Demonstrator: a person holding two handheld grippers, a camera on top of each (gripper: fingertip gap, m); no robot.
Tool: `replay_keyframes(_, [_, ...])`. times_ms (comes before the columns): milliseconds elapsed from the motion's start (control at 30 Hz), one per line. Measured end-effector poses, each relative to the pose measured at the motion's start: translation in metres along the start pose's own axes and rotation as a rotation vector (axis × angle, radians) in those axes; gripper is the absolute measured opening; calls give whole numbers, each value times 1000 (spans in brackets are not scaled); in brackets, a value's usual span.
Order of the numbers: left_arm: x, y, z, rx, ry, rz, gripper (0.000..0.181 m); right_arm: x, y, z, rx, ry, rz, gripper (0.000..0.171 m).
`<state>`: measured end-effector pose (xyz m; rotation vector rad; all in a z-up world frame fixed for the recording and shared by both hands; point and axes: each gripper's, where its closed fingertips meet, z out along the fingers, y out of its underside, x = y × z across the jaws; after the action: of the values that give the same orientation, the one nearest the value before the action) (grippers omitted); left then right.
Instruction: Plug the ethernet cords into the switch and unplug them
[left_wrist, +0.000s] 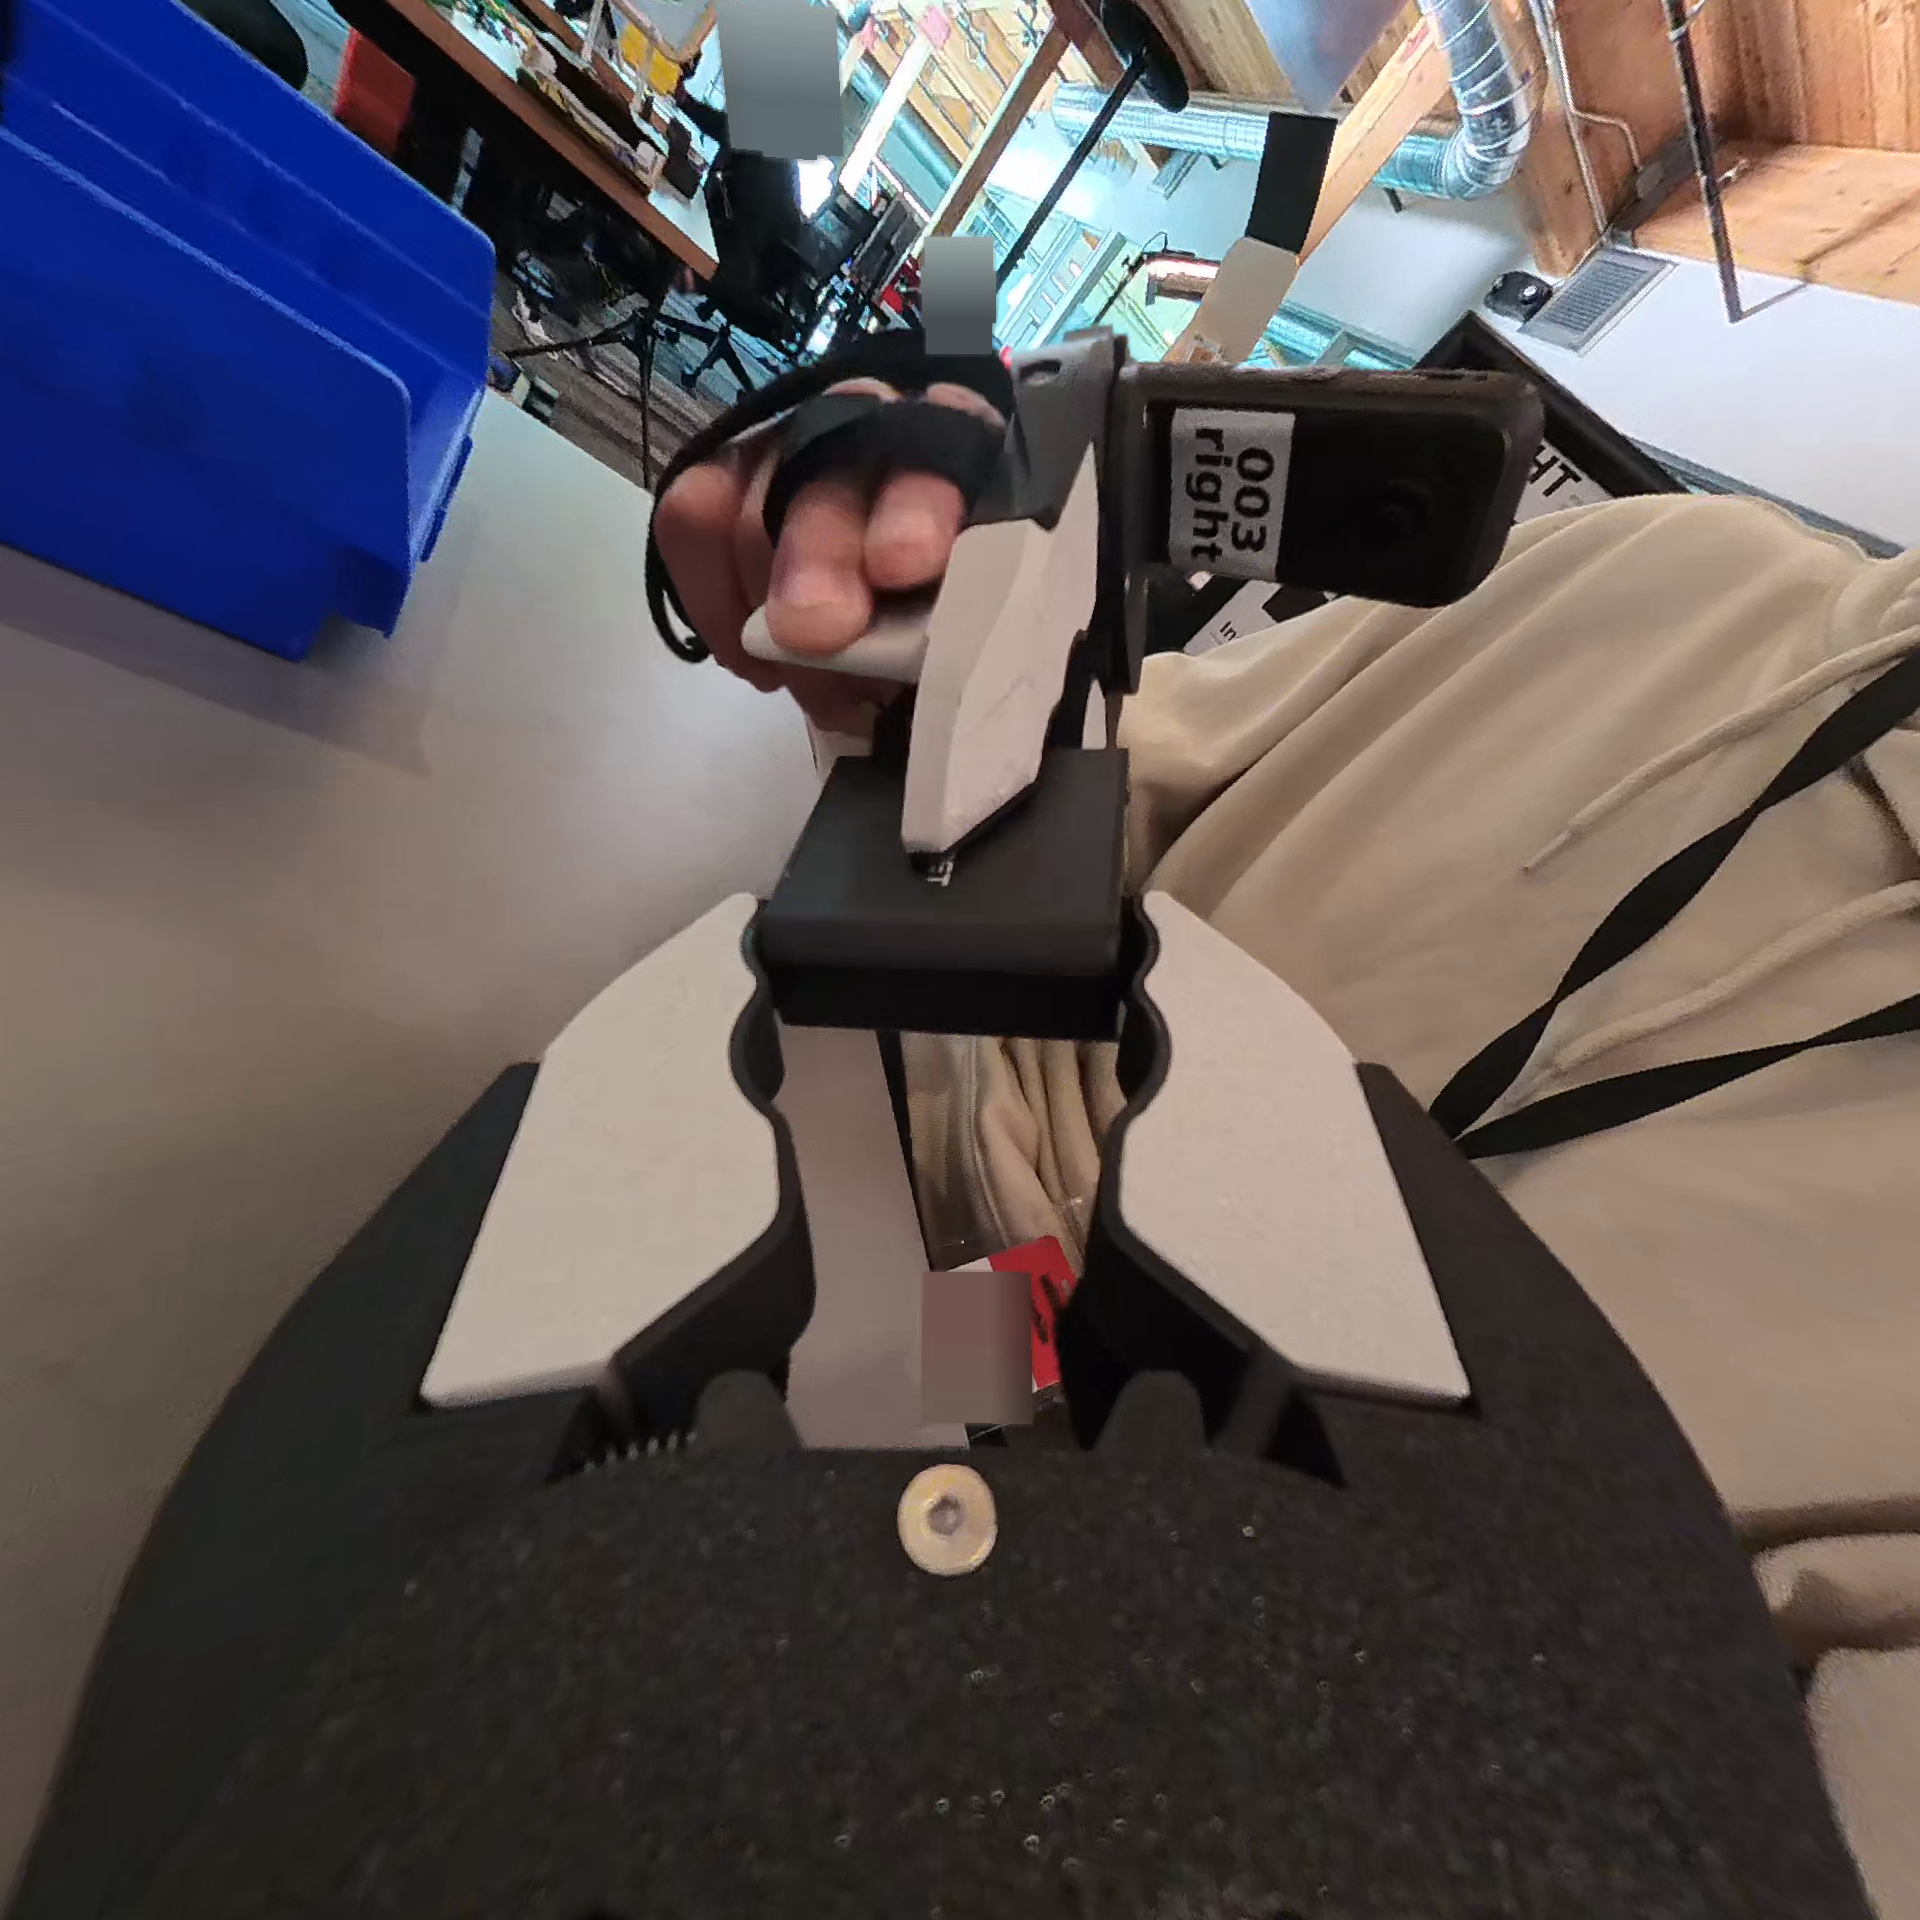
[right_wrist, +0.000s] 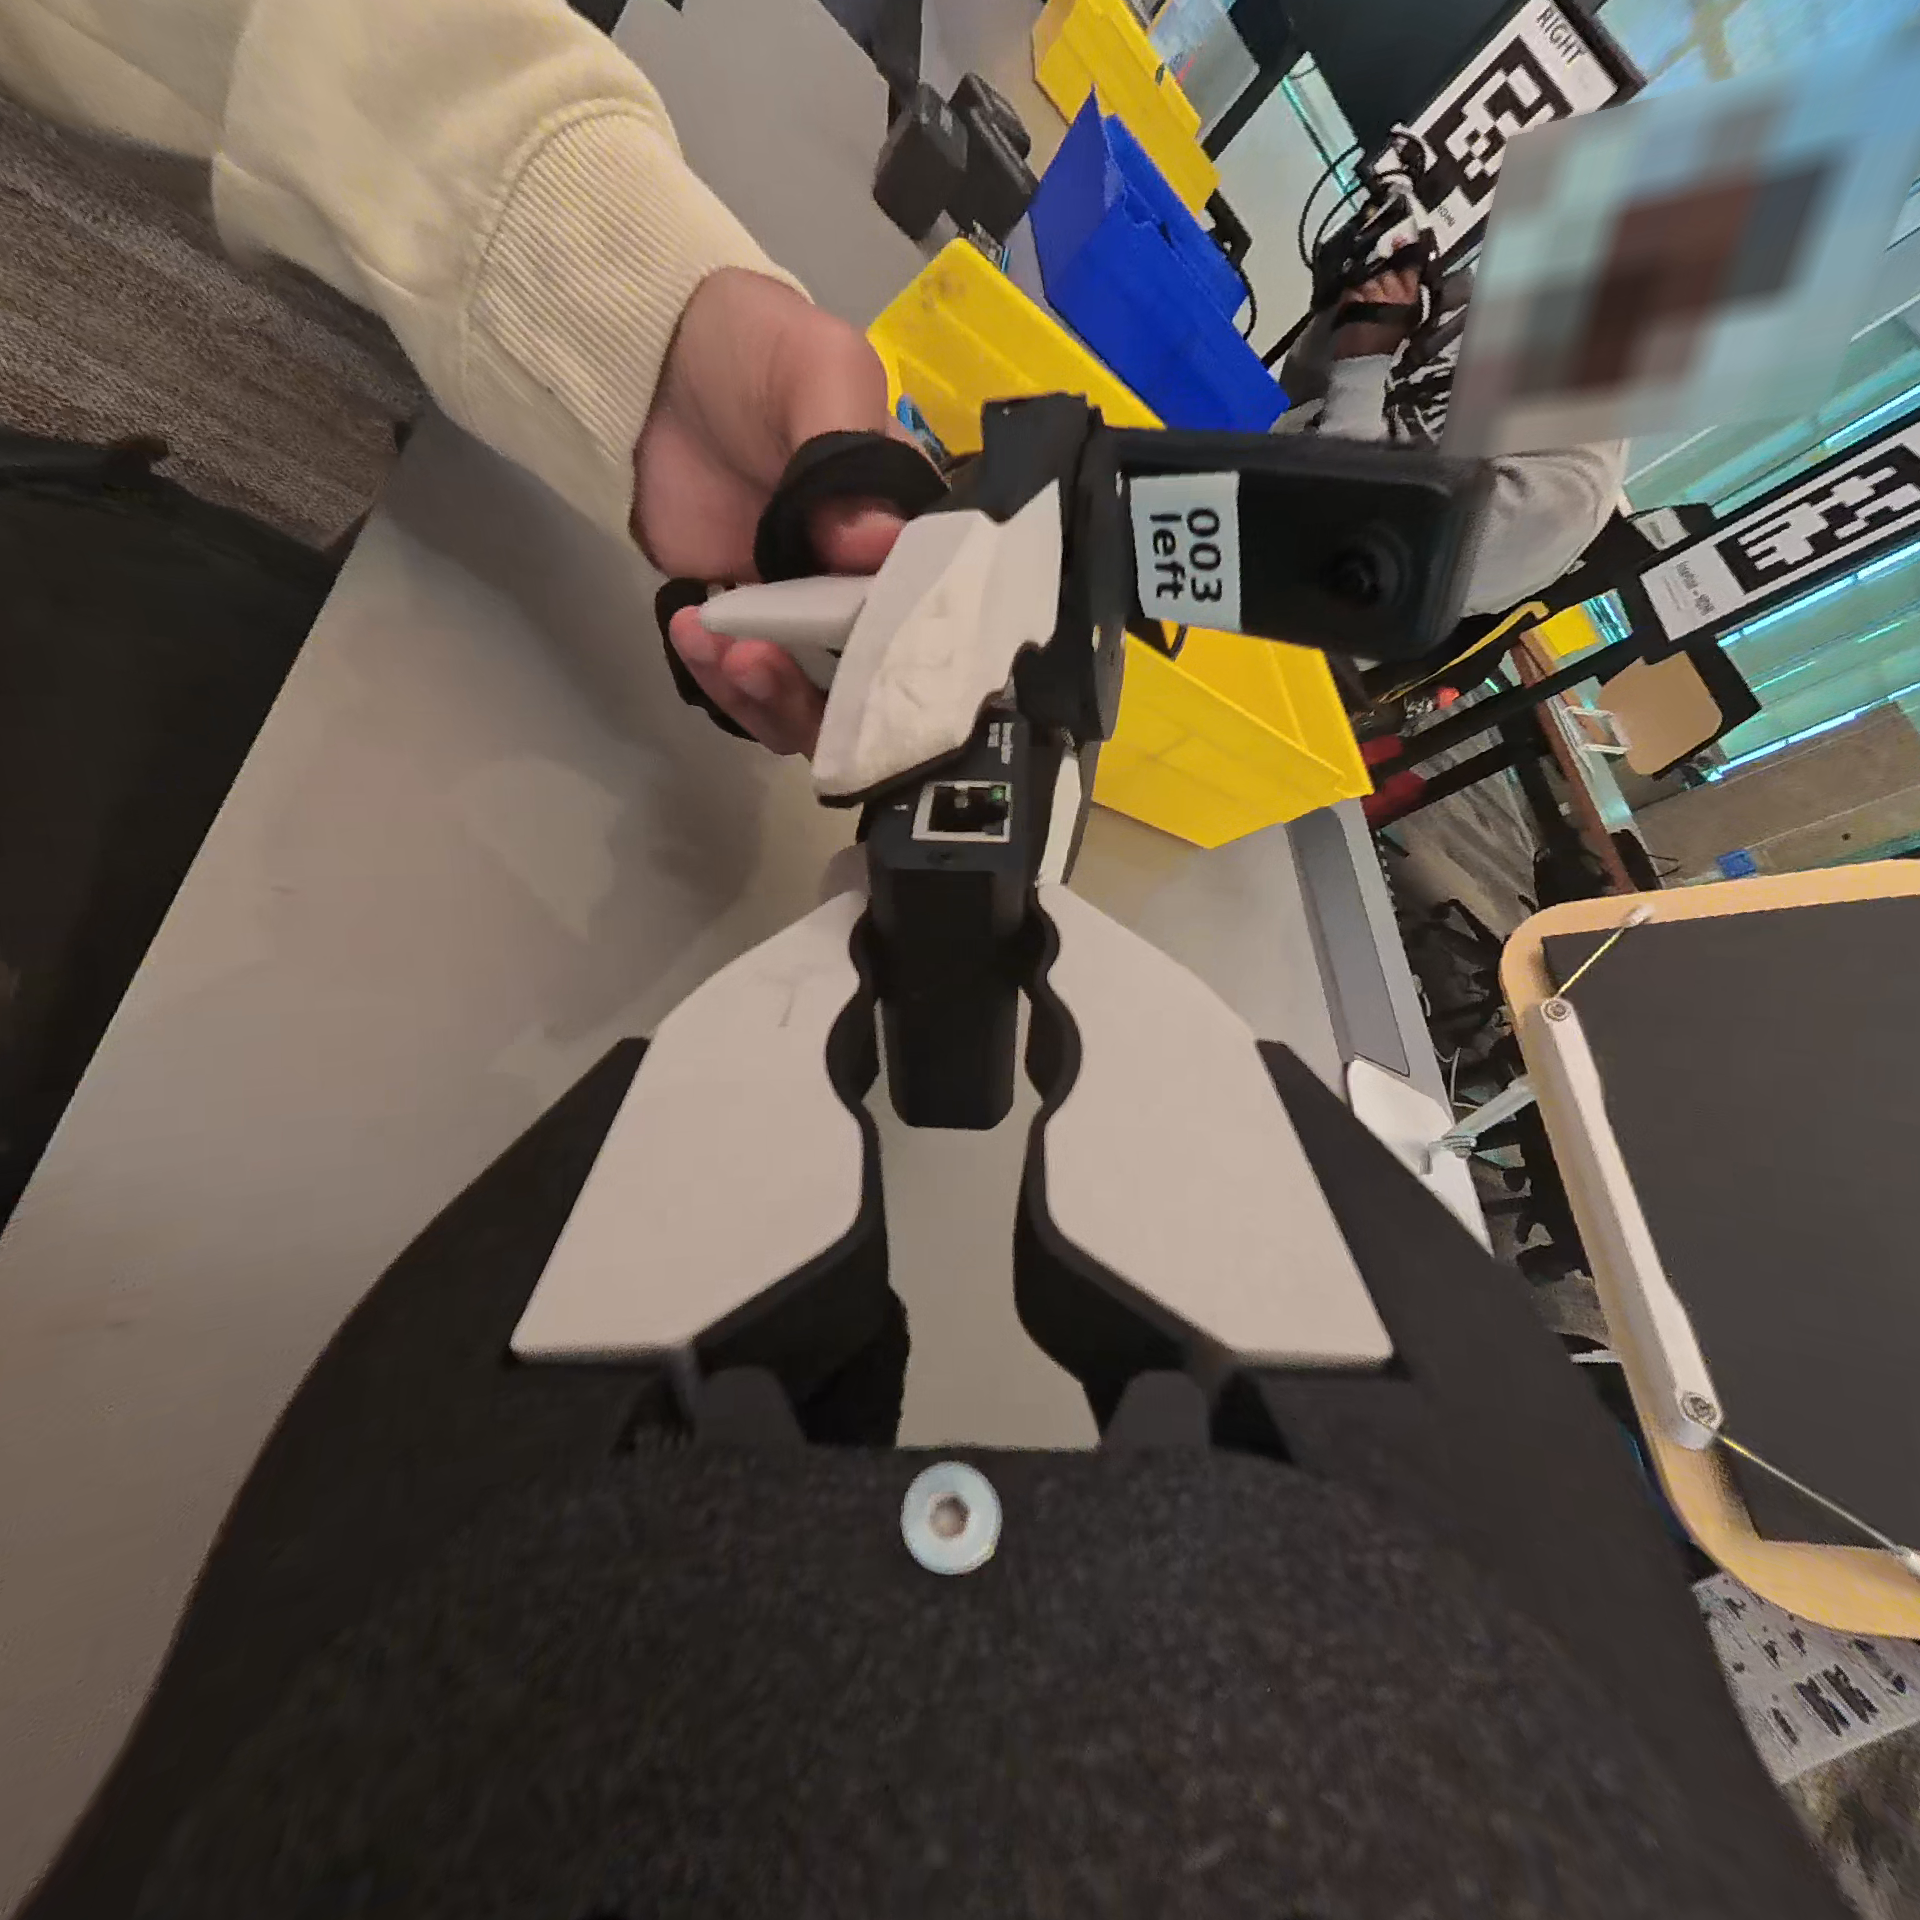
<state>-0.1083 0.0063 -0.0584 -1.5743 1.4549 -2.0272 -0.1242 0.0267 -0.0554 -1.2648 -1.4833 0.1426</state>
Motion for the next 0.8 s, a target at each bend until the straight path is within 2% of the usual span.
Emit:
replay_keyframes(467, [-16, 9, 4, -49, -37, -46, 62, -8, 17, 5, -42, 8, 47, 24])
replay_keyframes(600, [-8, 8, 7, -54, -1, -42, 62, -9, 7, 2, 88, -11, 103, 25])
replay_keyframes(667, [-10, 12, 8, -74, -22, -28, 62, -12, 9, 3, 61, 4, 26, 24])
replay_keyframes(800, [-6, 3, 5, -20, -41, -6, 63, -4, 4, 3, 84, 47, 37, 25])
